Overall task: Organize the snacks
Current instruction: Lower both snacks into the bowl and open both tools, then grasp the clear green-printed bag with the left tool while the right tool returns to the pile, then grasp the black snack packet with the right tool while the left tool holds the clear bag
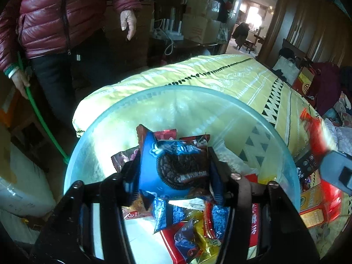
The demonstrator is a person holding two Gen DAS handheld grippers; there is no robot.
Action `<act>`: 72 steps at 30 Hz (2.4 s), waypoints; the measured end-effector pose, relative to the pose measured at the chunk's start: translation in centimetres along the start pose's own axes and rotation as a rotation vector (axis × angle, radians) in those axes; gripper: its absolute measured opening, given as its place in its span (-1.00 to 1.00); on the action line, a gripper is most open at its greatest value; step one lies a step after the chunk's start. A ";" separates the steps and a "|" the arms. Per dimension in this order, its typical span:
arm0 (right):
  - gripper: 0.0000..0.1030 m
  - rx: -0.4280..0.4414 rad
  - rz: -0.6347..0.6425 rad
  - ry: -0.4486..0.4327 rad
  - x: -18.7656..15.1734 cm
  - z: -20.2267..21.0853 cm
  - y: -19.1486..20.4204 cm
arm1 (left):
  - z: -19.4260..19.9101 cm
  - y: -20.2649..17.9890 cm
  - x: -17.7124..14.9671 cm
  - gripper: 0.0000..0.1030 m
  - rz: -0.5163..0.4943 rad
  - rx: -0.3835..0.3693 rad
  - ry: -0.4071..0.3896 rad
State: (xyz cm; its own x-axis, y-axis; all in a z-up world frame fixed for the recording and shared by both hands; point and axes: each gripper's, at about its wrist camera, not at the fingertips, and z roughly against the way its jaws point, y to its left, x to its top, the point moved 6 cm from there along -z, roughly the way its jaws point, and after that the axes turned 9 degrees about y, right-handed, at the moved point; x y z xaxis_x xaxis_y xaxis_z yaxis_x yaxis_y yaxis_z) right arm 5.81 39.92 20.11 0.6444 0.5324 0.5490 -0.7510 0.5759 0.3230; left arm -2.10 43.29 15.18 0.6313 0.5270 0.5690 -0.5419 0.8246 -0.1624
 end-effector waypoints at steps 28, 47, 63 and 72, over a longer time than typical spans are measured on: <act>1.00 -0.524 -0.550 -0.155 -43.8 21.7 -15.2 | 4.8 -32.4 -23.7 0.74 -0.765 -0.659 0.331; 1.00 -0.411 -0.720 -0.176 -50.2 22.3 -21.8 | -6.4 -39.1 -30.7 0.29 -0.601 -0.456 0.652; 0.63 -0.301 -0.507 -0.118 -45.8 18.7 -22.9 | -2.3 -34.0 -27.9 -0.52 -0.688 -0.493 0.492; 0.35 -0.280 -0.341 0.080 -40.3 10.8 -27.2 | -1.6 -31.4 -28.0 -0.52 -0.679 -0.488 0.516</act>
State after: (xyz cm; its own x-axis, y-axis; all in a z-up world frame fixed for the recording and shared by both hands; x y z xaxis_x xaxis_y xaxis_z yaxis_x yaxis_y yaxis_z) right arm -1.28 -3.94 -2.51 0.8658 0.3225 0.3825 -0.4324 0.8670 0.2478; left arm -1.89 3.00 3.01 0.9518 -0.1606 0.2612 0.2409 0.9188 -0.3127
